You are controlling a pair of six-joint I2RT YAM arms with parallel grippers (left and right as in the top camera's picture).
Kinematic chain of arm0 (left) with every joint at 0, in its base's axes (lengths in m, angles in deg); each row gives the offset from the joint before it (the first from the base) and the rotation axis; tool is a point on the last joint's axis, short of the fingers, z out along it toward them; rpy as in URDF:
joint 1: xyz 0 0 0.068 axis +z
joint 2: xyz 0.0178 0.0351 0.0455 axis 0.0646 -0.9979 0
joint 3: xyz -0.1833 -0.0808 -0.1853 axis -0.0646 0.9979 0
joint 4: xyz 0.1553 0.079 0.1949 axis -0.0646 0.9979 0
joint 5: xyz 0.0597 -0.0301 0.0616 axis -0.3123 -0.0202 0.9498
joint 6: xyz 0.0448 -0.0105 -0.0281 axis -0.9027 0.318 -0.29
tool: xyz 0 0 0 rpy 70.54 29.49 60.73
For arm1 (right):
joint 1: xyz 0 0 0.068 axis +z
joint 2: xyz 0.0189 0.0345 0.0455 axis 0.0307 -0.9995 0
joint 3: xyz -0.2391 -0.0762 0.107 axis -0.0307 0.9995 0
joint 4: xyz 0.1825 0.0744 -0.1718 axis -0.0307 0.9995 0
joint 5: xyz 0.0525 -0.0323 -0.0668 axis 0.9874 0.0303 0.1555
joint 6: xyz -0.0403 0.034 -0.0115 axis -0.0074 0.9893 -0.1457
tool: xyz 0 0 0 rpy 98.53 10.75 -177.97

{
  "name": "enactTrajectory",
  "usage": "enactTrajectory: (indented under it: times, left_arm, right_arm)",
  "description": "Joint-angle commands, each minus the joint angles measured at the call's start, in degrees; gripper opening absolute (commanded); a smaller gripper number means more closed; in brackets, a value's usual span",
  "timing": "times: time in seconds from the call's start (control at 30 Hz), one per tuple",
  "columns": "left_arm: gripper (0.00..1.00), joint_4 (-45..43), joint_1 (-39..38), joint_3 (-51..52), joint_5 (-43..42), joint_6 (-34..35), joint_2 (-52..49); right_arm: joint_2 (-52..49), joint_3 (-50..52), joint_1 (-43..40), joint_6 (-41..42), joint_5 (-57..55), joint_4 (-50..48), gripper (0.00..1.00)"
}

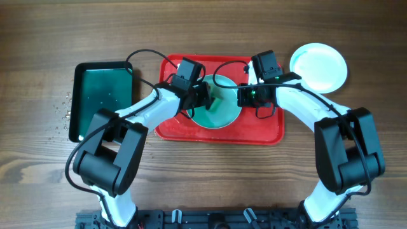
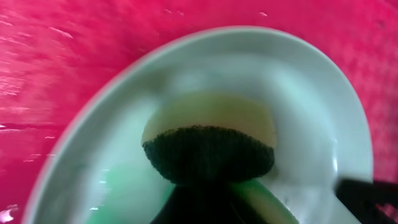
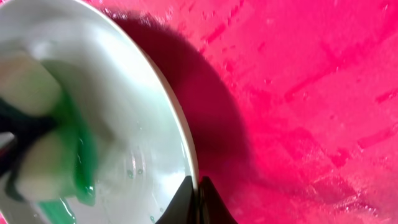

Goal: Clean dirty plates on tray and stack at the side
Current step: 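Scrub the plate with the sponge while the right gripper holds it, then return the sponge over the black tray with the left gripper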

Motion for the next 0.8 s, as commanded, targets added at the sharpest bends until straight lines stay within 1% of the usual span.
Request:
enactTrajectory:
  times: [0.0,0.1,0.17,0.23,0.37,0.43,0.63,0.67,0.77]
  left_arm:
    - [0.04,4.66,0.76,0.42,21.84,-0.07,-0.94]
    - [0.04,7.54,0.76,0.42,28.48,-0.70,2.16]
    - [0.04,8.94,0.68,0.42,26.64,-1.81,5.07]
    - [0.04,9.84,0.59,0.42,20.72,-1.84,7.58]
    - [0.04,8.09,0.57,0.42,-1.16,-1.79,8.94]
    - [0.04,7.13,0.17,0.42,-5.20,-1.77,7.58]
    - [0.04,6.49,-2.21,0.42,-4.66,-2.08,2.34]
    - [0.04,6.47,-2.25,0.42,-2.80,-3.13,1.95]
    - [0.04,8.07,-2.16,0.42,9.42,-3.13,2.01]
  right_arm:
    - [1.46,0.20,-0.17,0.39,-1.44,0.63,0.04]
    - [1.46,0.20,-0.17,0.39,-1.44,0.50,0.04]
    - [1.46,0.20,-0.17,0.42,-1.44,0.37,0.04]
    - [1.46,0.20,-0.17,0.42,-1.44,0.37,0.04]
    - [1.46,0.20,-0.17,0.44,-1.44,0.17,0.04]
    - [1.46,0.20,-0.17,0.44,-1.42,0.00,0.04]
    - [1.46,0.20,-0.17,0.42,-1.42,-0.09,0.04]
    - [1.46,0.20,-0.17,0.44,-1.42,-0.07,0.04]
    - [1.46,0.20,-0.17,0.44,-1.42,0.00,0.04]
